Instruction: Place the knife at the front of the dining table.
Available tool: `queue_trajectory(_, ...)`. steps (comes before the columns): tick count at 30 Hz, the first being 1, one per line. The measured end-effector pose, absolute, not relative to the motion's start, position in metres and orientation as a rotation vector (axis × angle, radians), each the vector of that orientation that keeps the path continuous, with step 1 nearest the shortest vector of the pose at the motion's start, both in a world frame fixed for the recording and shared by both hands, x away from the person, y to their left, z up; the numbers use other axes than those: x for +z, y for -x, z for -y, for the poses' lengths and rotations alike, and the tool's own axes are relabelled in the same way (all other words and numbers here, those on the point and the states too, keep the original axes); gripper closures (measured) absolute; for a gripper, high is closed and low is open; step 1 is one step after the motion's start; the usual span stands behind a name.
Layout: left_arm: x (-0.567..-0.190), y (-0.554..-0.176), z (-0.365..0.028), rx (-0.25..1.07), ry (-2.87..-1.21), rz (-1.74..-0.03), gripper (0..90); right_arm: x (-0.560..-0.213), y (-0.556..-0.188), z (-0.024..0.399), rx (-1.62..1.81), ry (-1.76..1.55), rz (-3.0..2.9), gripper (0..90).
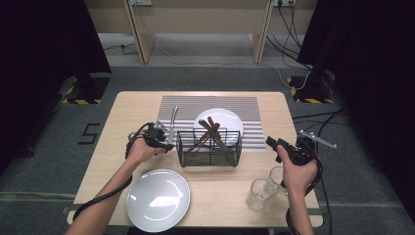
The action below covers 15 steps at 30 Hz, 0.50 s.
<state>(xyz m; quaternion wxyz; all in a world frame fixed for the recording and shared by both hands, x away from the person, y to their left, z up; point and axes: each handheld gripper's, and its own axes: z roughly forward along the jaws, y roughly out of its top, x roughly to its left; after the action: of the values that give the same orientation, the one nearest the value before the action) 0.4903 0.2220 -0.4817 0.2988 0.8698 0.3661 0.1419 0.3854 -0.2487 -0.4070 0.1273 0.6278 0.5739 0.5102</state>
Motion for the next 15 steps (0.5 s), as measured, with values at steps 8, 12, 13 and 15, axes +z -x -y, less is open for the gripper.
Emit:
queue_trajectory(8, -0.472, -0.475, -0.231, 0.383, -2.253, -0.980, 31.7, -0.403, -0.384, 0.247, 1.486, -1.808, -1.672, 44.5)
queue_trajectory(12, -0.468, -0.466, -0.235, 0.404, -2.245, -0.968, 31.7, -0.399, -0.383, 0.247, 1.485, -1.794, -1.668, 44.5)
queue_trajectory(13, -0.468, -0.463, -0.236, 0.409, -2.241, -0.966, 31.7, -0.399, -0.382, 0.247, 1.484, -1.792, -1.670, 44.4)
queue_trajectory(15, -0.466, -0.459, -0.239, 0.416, -2.235, -0.957, 31.7, -0.398, -0.382, 0.246, 1.481, -1.782, -1.676, 44.5)
